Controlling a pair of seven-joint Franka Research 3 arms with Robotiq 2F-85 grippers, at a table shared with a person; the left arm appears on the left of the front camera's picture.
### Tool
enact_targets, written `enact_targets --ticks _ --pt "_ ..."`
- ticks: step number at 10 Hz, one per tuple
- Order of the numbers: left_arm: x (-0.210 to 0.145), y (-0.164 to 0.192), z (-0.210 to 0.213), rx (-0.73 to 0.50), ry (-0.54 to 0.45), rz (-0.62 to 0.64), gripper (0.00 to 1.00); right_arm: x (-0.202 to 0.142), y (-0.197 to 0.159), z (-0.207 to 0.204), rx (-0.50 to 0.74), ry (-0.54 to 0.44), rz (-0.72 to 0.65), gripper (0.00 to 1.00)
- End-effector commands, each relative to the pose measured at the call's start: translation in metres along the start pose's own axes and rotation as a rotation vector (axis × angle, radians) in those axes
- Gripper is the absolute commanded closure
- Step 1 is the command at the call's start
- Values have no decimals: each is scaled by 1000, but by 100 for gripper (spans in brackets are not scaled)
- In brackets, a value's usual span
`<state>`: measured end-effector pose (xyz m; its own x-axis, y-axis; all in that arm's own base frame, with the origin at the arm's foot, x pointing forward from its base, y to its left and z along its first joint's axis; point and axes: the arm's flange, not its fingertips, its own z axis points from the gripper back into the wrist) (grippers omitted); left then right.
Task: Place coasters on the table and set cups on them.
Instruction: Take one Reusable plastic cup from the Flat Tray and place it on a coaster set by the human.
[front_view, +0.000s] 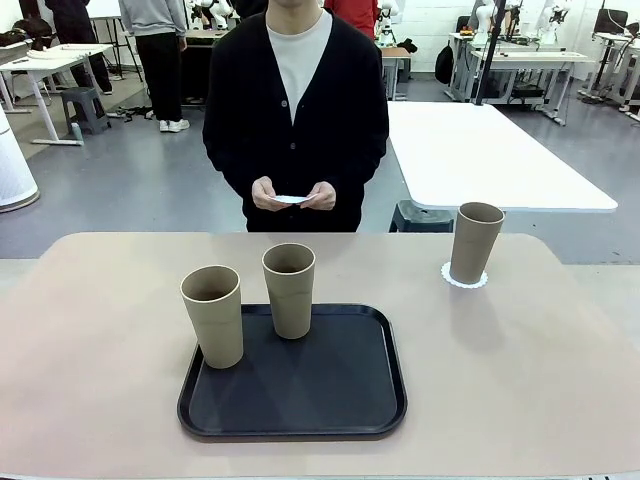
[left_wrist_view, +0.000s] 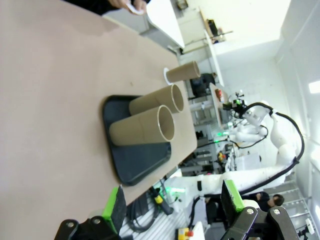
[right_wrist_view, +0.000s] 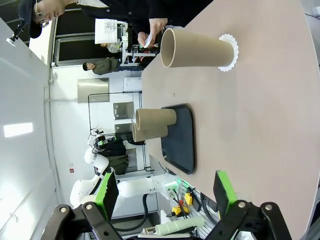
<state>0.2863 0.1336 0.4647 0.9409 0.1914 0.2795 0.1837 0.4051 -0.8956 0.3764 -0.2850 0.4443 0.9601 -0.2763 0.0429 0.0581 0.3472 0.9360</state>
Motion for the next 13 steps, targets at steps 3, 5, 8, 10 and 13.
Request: enact_targets --ticks 3,5,8,10,13 --pt "0 -1 1 -9 -5 -8 0 0 -1 0 0 0 -1 0" --pt "0 -1 1 -9 -5 -8 0 0 -1 0 0 0 -1 0" --pt "0 -1 1 -9 -5 -8 0 0 -1 0 0 0 -1 0" --pt "0 -1 1 -9 -5 -8 0 0 -1 0 0 0 -1 0" --pt "0 -1 1 -9 -5 -8 0 0 -1 0 0 0 -1 0"
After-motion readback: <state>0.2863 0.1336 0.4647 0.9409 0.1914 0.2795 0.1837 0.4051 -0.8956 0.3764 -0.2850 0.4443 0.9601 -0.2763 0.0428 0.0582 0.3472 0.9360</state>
